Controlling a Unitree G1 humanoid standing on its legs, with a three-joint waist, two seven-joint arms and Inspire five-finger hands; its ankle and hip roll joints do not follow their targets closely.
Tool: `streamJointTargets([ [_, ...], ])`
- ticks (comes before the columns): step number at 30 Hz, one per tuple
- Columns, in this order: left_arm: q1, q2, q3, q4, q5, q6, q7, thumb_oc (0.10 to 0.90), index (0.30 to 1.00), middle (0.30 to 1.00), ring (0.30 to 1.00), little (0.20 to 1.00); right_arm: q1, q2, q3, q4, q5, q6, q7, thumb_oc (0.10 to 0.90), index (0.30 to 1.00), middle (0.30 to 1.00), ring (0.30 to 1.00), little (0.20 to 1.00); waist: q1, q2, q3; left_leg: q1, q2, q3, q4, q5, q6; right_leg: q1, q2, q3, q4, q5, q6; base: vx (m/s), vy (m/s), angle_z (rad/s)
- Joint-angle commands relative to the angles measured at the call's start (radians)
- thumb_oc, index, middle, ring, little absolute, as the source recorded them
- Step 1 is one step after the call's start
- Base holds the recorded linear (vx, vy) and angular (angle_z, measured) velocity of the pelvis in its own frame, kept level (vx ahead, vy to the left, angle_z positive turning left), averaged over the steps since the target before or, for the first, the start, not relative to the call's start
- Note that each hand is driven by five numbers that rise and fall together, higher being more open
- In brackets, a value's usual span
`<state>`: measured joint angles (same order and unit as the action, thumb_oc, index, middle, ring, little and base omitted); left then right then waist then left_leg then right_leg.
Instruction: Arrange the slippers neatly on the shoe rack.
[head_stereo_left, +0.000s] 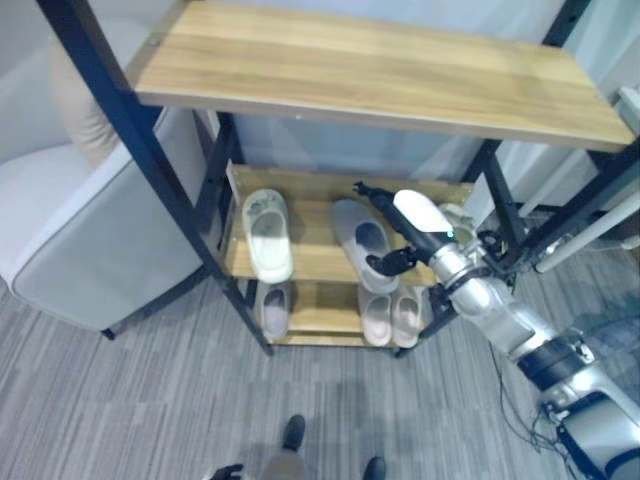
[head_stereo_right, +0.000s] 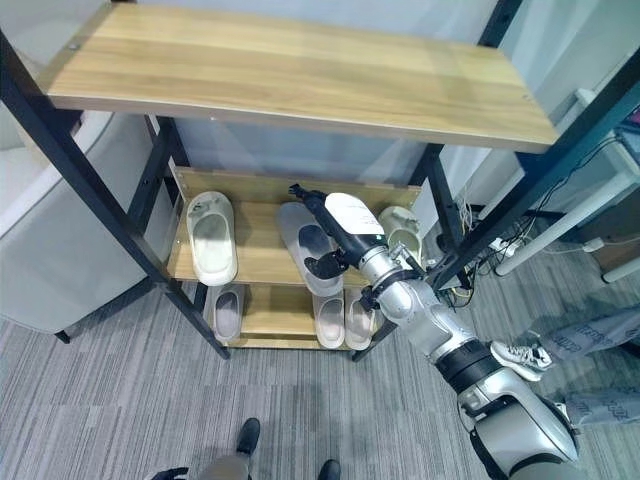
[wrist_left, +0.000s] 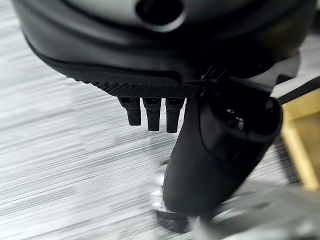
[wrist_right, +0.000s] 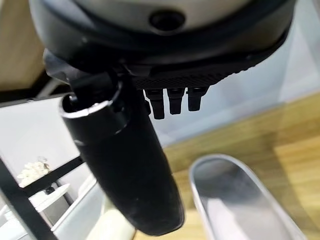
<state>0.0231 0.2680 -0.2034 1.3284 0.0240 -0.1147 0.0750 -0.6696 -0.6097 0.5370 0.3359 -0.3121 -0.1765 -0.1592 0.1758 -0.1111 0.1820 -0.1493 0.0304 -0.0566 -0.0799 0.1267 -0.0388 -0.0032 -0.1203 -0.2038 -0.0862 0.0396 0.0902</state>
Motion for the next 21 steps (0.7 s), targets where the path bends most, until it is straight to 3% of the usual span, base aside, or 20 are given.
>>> streamJointTargets([
  [1, -0.048, -0.01, -0.069, 0.04, -0.005, -0.043, 0.028, 0.8, 0.9, 0.9, 0.9, 0.9, -0.188, -0.081, -0.039, 0.002, 0.037, -0.031, -0.127, 0.8, 0.9, 0.9, 0.9, 0.9, 0.017, 0.022, -0.01, 0.013, 0.051, 0.053, -0.007, -0.073, -0.031, 0.018, -0.038, 0.006, 0.001, -0.06, 0.067, 0.02, 0.036, 0.01],
  [21, -0.055, -0.008, -0.107, 0.019, -0.042, -0.084, 0.072, 0.8, 0.9, 0.9, 0.9, 0.9, -0.326, -0.078, -0.048, 0.144, 0.136, -0.06, -0.238, 0.8, 0.9, 0.9, 0.9, 0.9, 0.085, 0.023, 0.069, -0.108, 0.036, 0.021, 0.001, -0.054, -0.038, -0.081, -0.048, -0.008, -0.001, -0.037, 0.077, 0.02, 0.008, 0.03],
])
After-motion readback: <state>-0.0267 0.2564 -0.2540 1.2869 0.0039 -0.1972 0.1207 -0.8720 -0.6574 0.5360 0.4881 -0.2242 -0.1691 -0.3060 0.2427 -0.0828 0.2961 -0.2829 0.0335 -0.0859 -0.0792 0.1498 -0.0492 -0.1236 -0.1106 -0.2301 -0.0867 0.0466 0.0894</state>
